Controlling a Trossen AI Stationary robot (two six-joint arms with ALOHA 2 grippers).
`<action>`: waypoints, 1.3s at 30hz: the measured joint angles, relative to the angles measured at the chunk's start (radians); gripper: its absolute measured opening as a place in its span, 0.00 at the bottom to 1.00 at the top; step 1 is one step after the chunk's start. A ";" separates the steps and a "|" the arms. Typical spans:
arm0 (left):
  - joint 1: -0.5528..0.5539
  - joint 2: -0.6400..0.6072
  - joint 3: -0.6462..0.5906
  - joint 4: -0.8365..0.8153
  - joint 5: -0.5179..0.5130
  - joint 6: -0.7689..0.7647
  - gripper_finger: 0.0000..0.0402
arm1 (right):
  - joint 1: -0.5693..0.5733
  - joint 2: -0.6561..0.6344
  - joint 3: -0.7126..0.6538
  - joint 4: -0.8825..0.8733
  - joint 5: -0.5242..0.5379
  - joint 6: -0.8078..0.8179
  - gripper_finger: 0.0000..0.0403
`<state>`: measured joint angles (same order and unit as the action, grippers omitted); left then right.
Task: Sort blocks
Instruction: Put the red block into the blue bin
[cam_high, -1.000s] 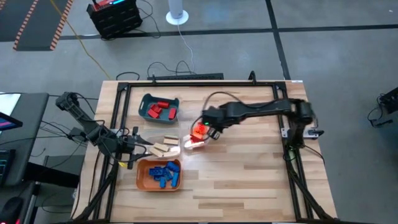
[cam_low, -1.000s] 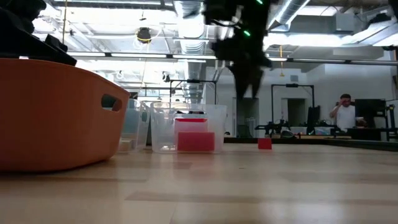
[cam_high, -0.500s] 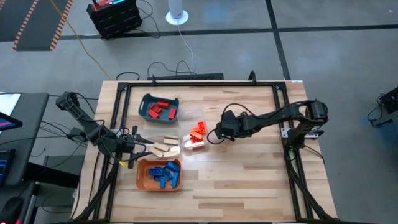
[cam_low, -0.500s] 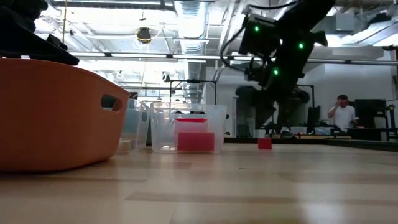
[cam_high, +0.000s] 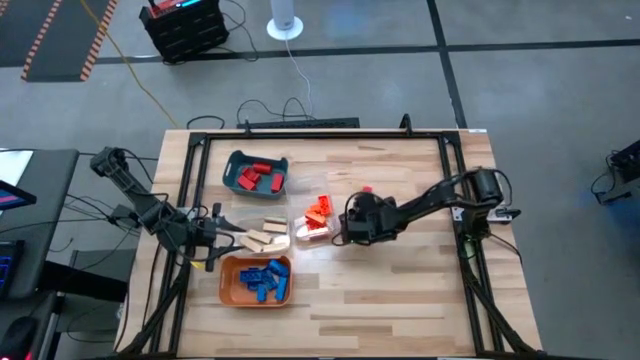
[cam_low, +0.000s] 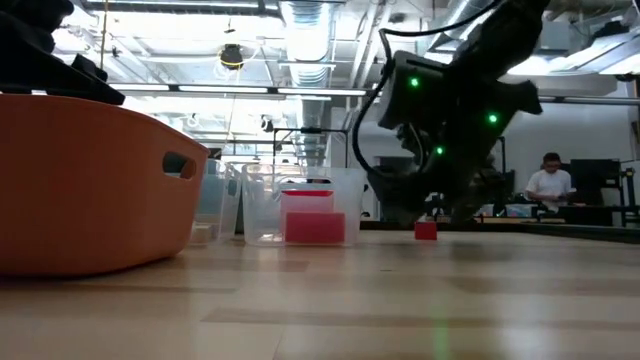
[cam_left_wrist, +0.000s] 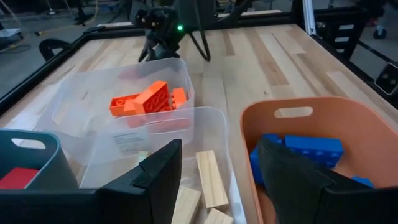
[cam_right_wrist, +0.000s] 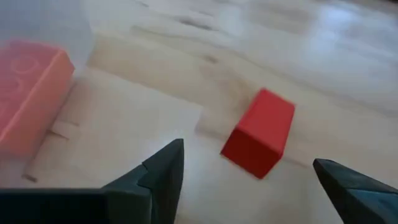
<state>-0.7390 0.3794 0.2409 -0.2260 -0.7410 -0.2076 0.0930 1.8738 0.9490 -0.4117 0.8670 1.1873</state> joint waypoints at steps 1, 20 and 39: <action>-0.003 0.000 0.000 0.000 0.000 0.002 0.51 | 0.003 0.009 -0.005 0.008 0.001 0.015 0.55; -0.004 0.000 0.000 0.000 0.000 0.001 0.51 | 0.043 0.093 -0.040 0.037 0.088 0.035 0.19; -0.004 0.000 0.000 -0.010 0.000 0.001 0.51 | 0.167 -0.060 -0.042 -0.108 0.053 -0.039 0.11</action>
<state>-0.7433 0.3794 0.2405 -0.2359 -0.7410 -0.2066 0.2598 1.8142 0.9066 -0.5193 0.9202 1.1485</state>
